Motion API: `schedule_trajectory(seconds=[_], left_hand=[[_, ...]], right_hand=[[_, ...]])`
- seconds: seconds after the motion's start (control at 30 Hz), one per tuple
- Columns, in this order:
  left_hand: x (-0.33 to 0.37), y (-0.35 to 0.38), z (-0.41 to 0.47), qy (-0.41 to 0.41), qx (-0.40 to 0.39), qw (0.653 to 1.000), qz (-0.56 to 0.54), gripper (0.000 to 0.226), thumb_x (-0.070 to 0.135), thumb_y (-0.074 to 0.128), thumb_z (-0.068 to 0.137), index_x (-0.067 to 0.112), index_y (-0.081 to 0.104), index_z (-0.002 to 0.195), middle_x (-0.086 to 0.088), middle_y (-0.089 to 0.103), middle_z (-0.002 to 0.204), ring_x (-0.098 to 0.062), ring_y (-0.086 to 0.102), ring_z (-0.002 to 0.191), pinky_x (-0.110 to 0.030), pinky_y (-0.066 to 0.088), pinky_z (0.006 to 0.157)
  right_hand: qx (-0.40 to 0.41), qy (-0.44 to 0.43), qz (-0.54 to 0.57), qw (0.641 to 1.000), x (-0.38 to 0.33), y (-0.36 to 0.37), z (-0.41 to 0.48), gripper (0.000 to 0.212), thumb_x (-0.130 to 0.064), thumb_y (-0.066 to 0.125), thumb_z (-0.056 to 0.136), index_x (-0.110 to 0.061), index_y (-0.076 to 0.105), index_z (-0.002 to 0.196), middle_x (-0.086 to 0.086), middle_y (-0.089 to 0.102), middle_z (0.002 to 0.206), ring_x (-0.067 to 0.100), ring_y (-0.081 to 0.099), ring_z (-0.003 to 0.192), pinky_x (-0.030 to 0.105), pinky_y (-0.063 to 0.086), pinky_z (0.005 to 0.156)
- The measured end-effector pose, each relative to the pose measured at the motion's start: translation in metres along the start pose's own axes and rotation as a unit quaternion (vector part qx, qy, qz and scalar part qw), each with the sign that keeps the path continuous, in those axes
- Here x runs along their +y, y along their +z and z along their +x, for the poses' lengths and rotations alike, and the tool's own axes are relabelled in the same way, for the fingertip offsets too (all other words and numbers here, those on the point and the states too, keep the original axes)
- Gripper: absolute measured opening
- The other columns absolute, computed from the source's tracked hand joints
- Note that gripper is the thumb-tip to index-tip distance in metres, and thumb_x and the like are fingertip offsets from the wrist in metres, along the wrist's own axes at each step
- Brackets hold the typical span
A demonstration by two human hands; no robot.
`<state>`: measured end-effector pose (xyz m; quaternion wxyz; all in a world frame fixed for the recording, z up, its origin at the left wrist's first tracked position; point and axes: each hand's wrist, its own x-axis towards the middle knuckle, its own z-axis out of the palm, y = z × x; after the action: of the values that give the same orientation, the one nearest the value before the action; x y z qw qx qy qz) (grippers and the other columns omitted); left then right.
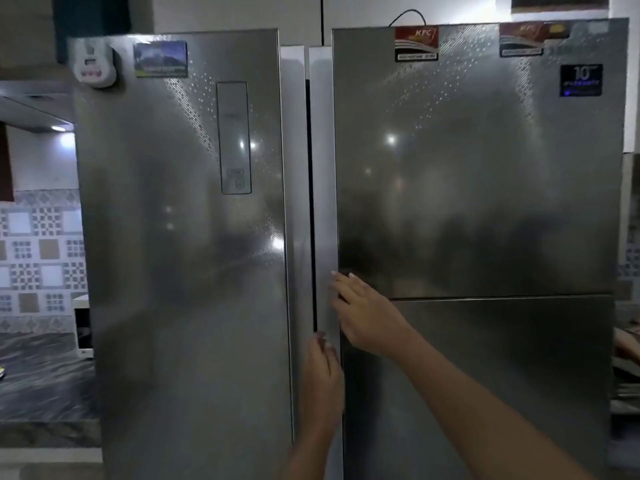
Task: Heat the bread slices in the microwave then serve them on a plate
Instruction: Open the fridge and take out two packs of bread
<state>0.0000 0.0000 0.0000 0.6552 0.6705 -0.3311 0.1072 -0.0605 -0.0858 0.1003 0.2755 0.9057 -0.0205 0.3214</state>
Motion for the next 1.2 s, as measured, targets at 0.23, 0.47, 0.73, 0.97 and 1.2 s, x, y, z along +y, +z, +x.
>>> schedule_trajectory(seconds=[0.23, 0.47, 0.73, 0.97, 1.2], left_hand=[[-0.041, 0.020, -0.010, -0.078, -0.138, 0.987, -0.037, 0.015, 0.027, 0.033, 0.100, 0.030, 0.046, 0.106, 0.021, 0.051, 0.096, -0.001, 0.051, 0.094, -0.007, 0.038, 0.073], [-0.057, 0.020, -0.008, -0.070, -0.168, 0.980, -0.084, 0.026, 0.022, 0.035, 0.100, 0.044, 0.045, 0.091, 0.026, 0.052, 0.097, 0.007, 0.051, 0.091, -0.018, 0.040, 0.082], [-0.053, 0.015, -0.016, -0.080, -0.157, 0.981, -0.083, 0.026, 0.017, 0.037, 0.099, 0.040, 0.046, 0.092, 0.023, 0.053, 0.094, 0.011, 0.049, 0.086, -0.011, 0.039, 0.074], [-0.033, 0.008, -0.060, -0.099, -0.112, 0.982, -0.118, 0.017, 0.016, 0.045, 0.096, 0.026, 0.057, 0.089, 0.005, 0.062, 0.088, -0.010, 0.057, 0.082, -0.023, 0.044, 0.073], [0.021, -0.009, -0.136, -0.126, -0.093, 0.973, -0.169, 0.007, 0.022, 0.057, 0.091, 0.027, 0.062, 0.091, 0.009, 0.066, 0.088, 0.002, 0.062, 0.081, -0.011, 0.047, 0.071]], right_hand=[[-0.077, -0.042, -0.119, 0.989, -0.007, 0.031, 0.007, 0.042, -0.030, 0.038, 0.080, -0.011, 0.074, 0.091, 0.010, 0.070, 0.108, 0.025, 0.060, 0.113, 0.046, 0.036, 0.108], [-0.203, -0.011, -0.183, 0.962, -0.041, 0.042, 0.006, 0.049, -0.026, 0.028, 0.096, 0.002, 0.045, 0.133, 0.021, 0.037, 0.145, 0.032, 0.019, 0.142, 0.040, -0.001, 0.120], [-0.201, 0.005, -0.200, 0.959, -0.049, 0.033, 0.001, 0.052, -0.030, 0.027, 0.097, 0.001, 0.039, 0.138, 0.020, 0.029, 0.150, 0.030, 0.014, 0.143, 0.038, -0.006, 0.118], [-0.153, -0.036, -0.180, 0.971, -0.052, -0.002, -0.038, 0.050, -0.043, 0.048, 0.082, -0.006, 0.065, 0.111, 0.013, 0.061, 0.122, 0.027, 0.046, 0.127, 0.039, 0.016, 0.118], [-0.099, -0.067, -0.118, 0.986, -0.053, -0.065, -0.102, 0.046, -0.045, 0.074, 0.059, -0.011, 0.073, 0.089, 0.009, 0.070, 0.101, 0.023, 0.062, 0.108, 0.036, 0.028, 0.111]])
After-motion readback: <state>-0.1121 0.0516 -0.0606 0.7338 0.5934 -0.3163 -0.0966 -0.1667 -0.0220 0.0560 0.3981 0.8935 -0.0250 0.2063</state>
